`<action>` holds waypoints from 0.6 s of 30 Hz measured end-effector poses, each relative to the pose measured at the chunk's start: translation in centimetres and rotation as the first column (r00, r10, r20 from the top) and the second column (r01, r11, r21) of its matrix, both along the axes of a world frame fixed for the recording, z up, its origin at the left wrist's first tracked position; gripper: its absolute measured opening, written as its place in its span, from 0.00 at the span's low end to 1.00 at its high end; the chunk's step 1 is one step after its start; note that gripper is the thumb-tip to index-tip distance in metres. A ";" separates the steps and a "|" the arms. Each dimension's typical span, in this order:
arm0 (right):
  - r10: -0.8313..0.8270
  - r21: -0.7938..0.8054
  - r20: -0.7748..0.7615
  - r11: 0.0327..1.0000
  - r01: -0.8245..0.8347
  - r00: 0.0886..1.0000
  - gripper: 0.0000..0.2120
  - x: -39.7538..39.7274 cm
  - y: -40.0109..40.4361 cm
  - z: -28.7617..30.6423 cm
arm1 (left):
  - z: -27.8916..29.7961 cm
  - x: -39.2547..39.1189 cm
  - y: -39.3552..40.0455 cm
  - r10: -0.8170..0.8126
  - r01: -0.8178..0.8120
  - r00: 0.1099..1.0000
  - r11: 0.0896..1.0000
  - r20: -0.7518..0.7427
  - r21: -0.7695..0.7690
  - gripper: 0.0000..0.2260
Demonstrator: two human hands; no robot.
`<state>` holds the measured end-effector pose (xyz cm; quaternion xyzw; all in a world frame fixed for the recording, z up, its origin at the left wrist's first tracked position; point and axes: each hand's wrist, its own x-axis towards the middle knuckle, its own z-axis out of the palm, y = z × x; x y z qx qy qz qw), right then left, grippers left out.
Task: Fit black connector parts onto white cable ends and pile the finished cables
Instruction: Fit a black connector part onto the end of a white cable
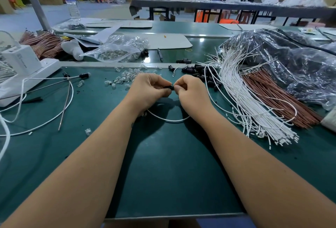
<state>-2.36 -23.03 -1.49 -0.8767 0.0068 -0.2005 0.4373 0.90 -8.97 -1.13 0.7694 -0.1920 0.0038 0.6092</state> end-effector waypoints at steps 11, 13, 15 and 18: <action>0.003 0.230 0.073 0.973 -0.020 0.997 0.15 -0.1 -0.4 -0.1 | 0.0 0.3 0.1 0.051 -0.050 0.998 0.998 0.038 -0.026 0.11; 0.006 0.198 0.090 0.980 -0.023 0.996 0.15 -0.1 -0.3 -0.1 | 0.0 0.2 0.2 0.042 -0.041 0.998 0.999 0.041 -0.011 0.10; 0.013 0.143 0.113 0.989 -0.029 0.993 0.15 -0.2 -0.2 -0.1 | 0.1 0.2 0.1 0.039 -0.041 0.997 0.999 0.060 0.035 0.10; 0.010 0.079 0.137 0.997 -0.021 0.990 0.15 -0.3 0.0 0.0 | 0.1 0.1 0.0 0.033 -0.039 0.997 0.996 0.075 0.082 0.09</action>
